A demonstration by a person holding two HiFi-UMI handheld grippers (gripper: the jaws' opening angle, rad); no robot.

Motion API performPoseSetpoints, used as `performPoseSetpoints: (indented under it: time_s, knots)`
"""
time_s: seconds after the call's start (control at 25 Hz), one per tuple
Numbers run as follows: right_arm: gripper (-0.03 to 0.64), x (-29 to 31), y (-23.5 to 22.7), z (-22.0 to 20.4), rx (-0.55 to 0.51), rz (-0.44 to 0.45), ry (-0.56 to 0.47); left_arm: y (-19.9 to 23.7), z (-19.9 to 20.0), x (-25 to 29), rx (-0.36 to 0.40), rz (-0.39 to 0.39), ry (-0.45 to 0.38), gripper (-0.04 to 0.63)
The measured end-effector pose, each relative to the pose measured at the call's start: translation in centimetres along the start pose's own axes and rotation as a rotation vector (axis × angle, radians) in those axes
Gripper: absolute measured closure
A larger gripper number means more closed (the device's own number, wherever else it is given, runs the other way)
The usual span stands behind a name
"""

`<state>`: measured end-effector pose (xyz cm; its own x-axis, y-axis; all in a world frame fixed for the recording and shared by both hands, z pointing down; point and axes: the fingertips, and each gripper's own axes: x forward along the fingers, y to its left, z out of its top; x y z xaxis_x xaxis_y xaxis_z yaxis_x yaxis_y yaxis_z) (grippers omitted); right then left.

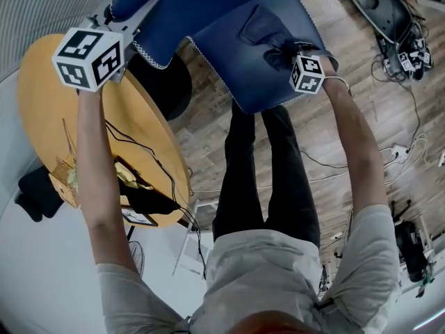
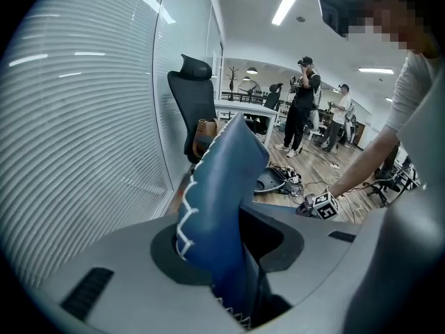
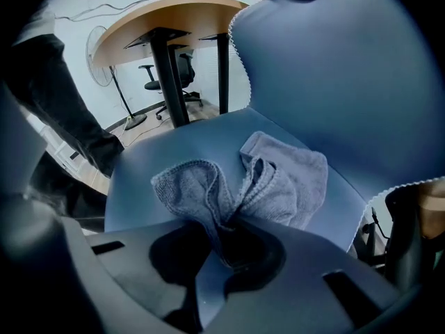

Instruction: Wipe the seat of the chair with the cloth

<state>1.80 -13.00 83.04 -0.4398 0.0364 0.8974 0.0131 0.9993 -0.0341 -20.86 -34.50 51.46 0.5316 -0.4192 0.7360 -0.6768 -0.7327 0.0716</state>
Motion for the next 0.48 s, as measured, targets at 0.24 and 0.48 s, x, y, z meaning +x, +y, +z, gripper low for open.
performPoseSetpoints:
  time_s: [0.24, 0.48]
  knots:
    - [0.566, -2.0, -1.4, -3.6, 0.138, -0.072, -0.005, -0.8, 1.2, 0.7, 0.030, 0.010, 0.009, 0.454]
    - [0.565, -3.3, -1.3, -6.4, 0.242, -0.123, 0.011, -2.2, 3.0, 2.6, 0.054, -0.012, 0.006, 0.454]
